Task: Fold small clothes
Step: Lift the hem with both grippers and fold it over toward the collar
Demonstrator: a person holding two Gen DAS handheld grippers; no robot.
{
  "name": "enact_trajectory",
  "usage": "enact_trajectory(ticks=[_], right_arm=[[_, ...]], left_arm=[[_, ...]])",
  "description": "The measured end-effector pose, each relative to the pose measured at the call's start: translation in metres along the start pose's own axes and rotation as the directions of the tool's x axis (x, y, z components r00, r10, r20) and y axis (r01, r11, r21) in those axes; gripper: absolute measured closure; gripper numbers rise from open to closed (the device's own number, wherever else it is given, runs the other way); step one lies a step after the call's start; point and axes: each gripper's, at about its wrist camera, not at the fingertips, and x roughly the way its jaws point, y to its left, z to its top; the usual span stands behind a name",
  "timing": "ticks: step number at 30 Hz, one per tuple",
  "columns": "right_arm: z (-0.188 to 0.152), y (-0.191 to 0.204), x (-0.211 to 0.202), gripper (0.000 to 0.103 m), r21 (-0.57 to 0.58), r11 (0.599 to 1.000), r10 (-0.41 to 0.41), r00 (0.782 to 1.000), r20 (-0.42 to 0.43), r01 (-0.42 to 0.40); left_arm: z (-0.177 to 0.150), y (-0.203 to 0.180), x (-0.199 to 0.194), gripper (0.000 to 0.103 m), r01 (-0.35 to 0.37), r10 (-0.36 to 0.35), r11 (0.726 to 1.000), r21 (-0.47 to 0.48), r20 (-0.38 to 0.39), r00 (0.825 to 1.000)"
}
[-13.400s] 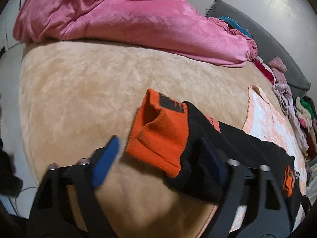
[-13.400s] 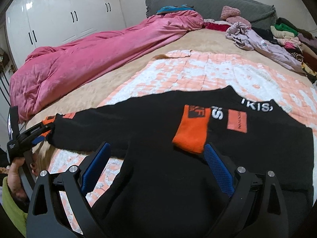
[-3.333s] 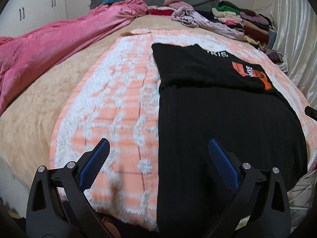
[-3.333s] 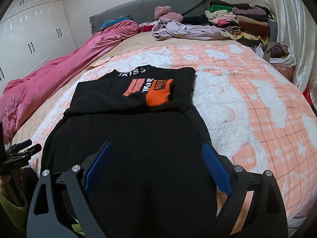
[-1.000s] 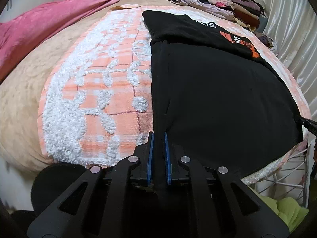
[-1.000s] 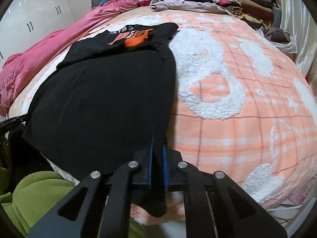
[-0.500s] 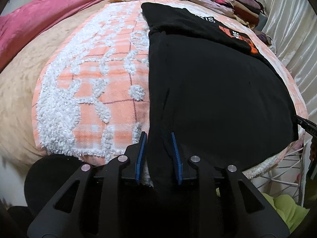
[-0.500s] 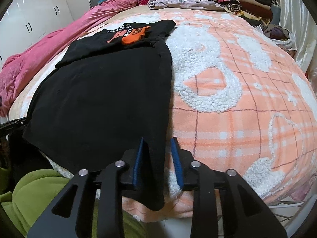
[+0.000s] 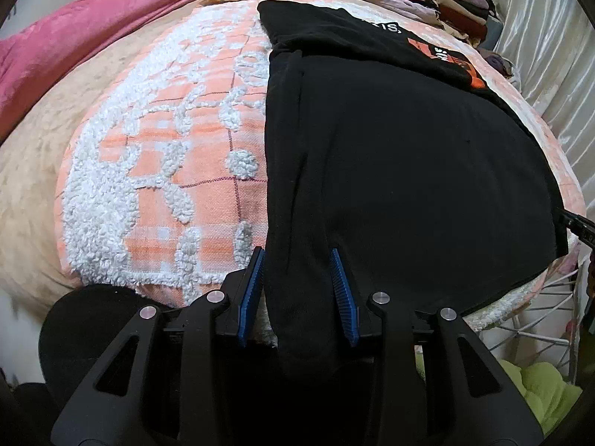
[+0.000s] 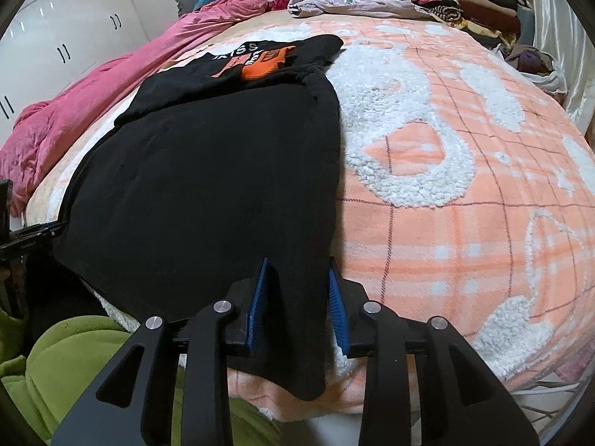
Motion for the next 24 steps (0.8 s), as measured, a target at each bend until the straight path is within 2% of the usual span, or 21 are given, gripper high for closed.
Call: enact_trajectory(ticks=[5, 8, 14, 16, 18, 24], right_arm=[[0.0, 0.001, -0.004, 0.089, -0.007, 1.0, 0.017, 1.0, 0.012, -0.016], [-0.001, -0.001, -0.006, 0.09, -0.002, 1.0, 0.025, 1.0, 0.01, -0.025], [-0.001, 0.002, -0.001, 0.087, -0.02, 0.999, 0.029, 1.0, -0.006, -0.029], [0.0, 0.003, -0.001, 0.09, -0.026, 0.999, 0.032, 0.999, -0.004, -0.032], [0.003, 0.002, -0.006, 0.094, -0.012, 0.998, 0.066, 0.998, 0.005, -0.066], [0.019, -0.004, -0.029, 0.095, 0.019, 0.988, 0.151, 0.986, 0.071, -0.153]], left_arm=[[0.0, -0.003, 0.0, 0.081, -0.011, 0.011, 1.0, 0.01, 0.004, 1.0], [0.001, -0.005, -0.001, 0.085, -0.011, 0.011, 1.0, 0.016, 0.004, 1.0], [0.001, -0.005, 0.001, 0.086, -0.004, 0.003, 1.0, 0.013, 0.002, 1.0], [0.002, -0.006, -0.001, 0.097, -0.004, 0.004, 1.0, 0.017, 0.008, 1.0], [0.002, -0.007, -0.004, 0.099, -0.002, 0.002, 1.0, 0.02, 0.015, 1.0], [0.01, -0.006, -0.024, 0.099, 0.04, -0.04, 0.999, 0.008, 0.066, 0.997]])
